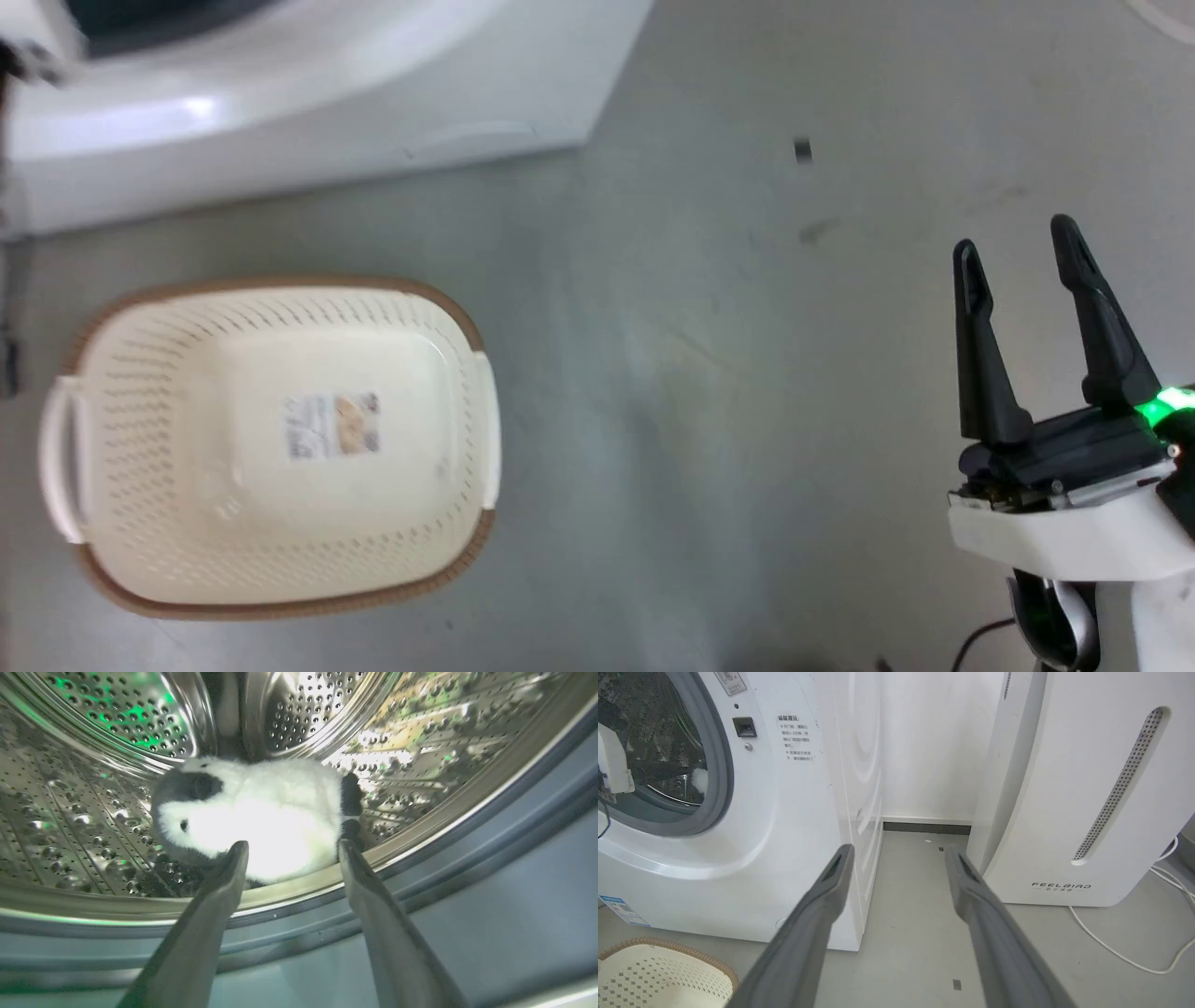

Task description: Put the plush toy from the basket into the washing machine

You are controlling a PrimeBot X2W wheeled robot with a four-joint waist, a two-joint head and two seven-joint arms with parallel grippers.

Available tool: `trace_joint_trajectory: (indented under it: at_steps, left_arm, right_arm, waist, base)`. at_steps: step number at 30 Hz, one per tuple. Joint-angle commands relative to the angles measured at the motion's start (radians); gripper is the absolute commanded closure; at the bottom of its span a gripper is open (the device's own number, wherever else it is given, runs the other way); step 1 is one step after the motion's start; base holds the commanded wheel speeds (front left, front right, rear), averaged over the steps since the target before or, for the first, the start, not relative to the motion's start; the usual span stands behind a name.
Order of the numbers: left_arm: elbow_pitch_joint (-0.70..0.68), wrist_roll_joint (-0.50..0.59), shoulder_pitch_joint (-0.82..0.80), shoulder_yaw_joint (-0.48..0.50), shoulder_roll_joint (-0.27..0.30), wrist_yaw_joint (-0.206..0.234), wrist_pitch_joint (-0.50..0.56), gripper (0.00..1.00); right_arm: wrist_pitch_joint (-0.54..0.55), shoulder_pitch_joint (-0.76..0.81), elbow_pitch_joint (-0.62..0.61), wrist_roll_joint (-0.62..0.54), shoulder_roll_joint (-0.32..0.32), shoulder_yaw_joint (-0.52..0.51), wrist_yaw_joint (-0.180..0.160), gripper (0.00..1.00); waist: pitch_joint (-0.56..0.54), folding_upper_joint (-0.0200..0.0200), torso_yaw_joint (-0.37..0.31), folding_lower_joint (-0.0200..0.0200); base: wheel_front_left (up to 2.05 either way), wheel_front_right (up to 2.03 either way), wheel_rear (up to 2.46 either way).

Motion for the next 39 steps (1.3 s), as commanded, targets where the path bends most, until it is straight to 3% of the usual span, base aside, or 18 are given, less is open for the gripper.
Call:
trace_joint_trajectory:
  at_steps: [1, 7, 11, 18, 25, 34, 39]
  left_arm:
    - [-0.002, -0.026, 0.051, -0.005, -0.020, -0.004, -0.054, 0.00]
    - [-0.086, -0.092, 0.219, -0.007, -0.088, -0.004, -0.139, 0.00]
    - [-0.264, -0.119, 0.380, 0.040, -0.123, 0.001, -0.144, 0.00]
    - [-0.584, -0.111, 0.745, 0.126, -0.197, 0.088, -0.144, 0.00]
    - [-0.800, -0.061, 1.026, 0.149, -0.263, 0.136, -0.144, 0.00]
    - [-0.917, 0.002, 1.273, 0.178, -0.356, 0.156, -0.144, 0.00]
    - [-0.954, 0.067, 1.349, 0.190, -0.389, 0.141, -0.144, 0.00]
  right_arm:
    - [-0.005, 0.016, 0.008, -0.018, 0.000, -0.008, -0.001, 0.00]
    - [-0.005, 0.058, 0.032, -0.057, 0.000, -0.016, -0.001, 0.00]
    - [-0.005, 0.087, 0.046, -0.075, 0.000, -0.020, -0.001, 0.00]
    - [-0.005, 0.136, 0.059, -0.089, 0.000, -0.035, -0.001, 0.00]
    - [-0.005, 0.167, 0.071, -0.093, 0.000, -0.038, -0.001, 0.00]
    - [-0.005, 0.218, 0.106, -0.087, 0.000, -0.023, -0.001, 0.00]
    - [-0.005, 0.238, 0.134, -0.087, 0.000, -0.024, -0.001, 0.00]
  waist:
    - [-0.130, 0.0000, 0.060, 0.0000]
    - [-0.270, 0.0000, 0.125, 0.0000]
    - [-0.345, 0.0000, 0.162, 0.0000]
    - [-0.448, 0.0000, 0.209, 0.0000]
    - [-0.496, 0.0000, 0.234, 0.0000]
    - [-0.552, 0.0000, 0.259, 0.0000]
    - [-0.570, 0.0000, 0.269, 0.0000]
  base:
    - [0.00, 0.00, 0.00]
    - [0.00, 0.00, 0.00]
    - [0.00, 0.00, 0.00]
    - [0.00, 0.00, 0.00]
    - [0.00, 0.00, 0.00]
    - [0.00, 0.00, 0.00]
    - [0.00, 0.00, 0.00]
